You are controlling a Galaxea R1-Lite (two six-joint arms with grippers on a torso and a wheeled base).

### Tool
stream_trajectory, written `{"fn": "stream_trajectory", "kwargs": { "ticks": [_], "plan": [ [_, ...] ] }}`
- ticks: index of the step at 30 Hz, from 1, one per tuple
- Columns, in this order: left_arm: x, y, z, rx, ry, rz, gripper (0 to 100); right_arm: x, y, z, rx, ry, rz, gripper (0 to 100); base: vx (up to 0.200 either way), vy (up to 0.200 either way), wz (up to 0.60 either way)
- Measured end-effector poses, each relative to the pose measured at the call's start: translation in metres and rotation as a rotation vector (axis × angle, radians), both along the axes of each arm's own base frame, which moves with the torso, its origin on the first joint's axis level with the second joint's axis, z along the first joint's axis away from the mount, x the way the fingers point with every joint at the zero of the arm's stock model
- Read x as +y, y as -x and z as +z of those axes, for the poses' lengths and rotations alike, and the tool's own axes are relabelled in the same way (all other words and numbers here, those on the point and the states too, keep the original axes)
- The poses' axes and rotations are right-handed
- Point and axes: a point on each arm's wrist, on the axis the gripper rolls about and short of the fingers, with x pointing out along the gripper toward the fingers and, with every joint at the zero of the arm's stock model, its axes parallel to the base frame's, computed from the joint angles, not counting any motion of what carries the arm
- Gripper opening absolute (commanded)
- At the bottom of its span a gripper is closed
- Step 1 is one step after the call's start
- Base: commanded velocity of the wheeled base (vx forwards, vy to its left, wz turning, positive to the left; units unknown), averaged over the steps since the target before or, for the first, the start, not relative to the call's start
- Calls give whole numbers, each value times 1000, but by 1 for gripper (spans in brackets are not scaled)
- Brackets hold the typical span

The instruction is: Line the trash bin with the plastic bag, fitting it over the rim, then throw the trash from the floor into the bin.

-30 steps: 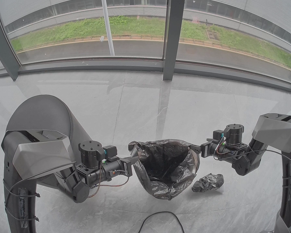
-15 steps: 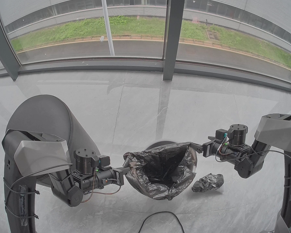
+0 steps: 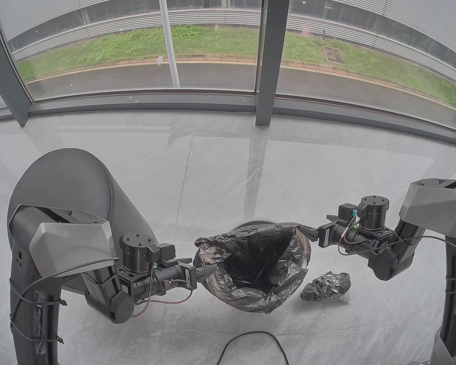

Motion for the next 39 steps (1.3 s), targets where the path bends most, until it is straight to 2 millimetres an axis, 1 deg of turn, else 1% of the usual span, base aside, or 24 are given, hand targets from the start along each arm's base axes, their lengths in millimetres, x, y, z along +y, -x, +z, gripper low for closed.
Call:
{"fn": "stream_trajectory", "kwargs": {
  "ticks": [5, 10, 15, 19, 21, 24, 32, 36, 39],
  "plan": [
    [2, 0, -2, 8, -12, 21, 100, 1, -1, 1, -8, 1, 2, 100, 0, 0, 0],
    [4, 2, -9, 27, -35, 55, 100, 0, -4, 4, -31, 17, 5, 100, 0, 0, 0],
    [7, -1, -11, 28, -39, 81, 100, 1, -9, 10, -71, 51, 20, 100, 0, 0, 0],
    [12, -4, -13, 29, -39, 102, 100, 2, -11, 12, -69, 60, 24, 100, 0, 0, 0],
    [14, -6, -14, 28, -39, 108, 100, 0, -11, 11, -64, 63, 19, 100, 0, 0, 0],
    [14, -8, -16, 23, -36, 113, 100, -11, -13, 11, -62, 79, -3, 100, 0, 0, 0],
    [3, -11, -14, -4, -26, 86, 100, -34, -15, 11, -50, 105, -47, 100, 0, 0, 0],
    [2, -10, -15, -2, -28, 81, 100, -33, -11, 7, -33, 96, -8, 100, 0, 0, 0],
    [2, -10, -17, 2, -30, 82, 100, -27, -8, 5, -27, 93, 20, 100, 0, 0, 0]
  ]
}}
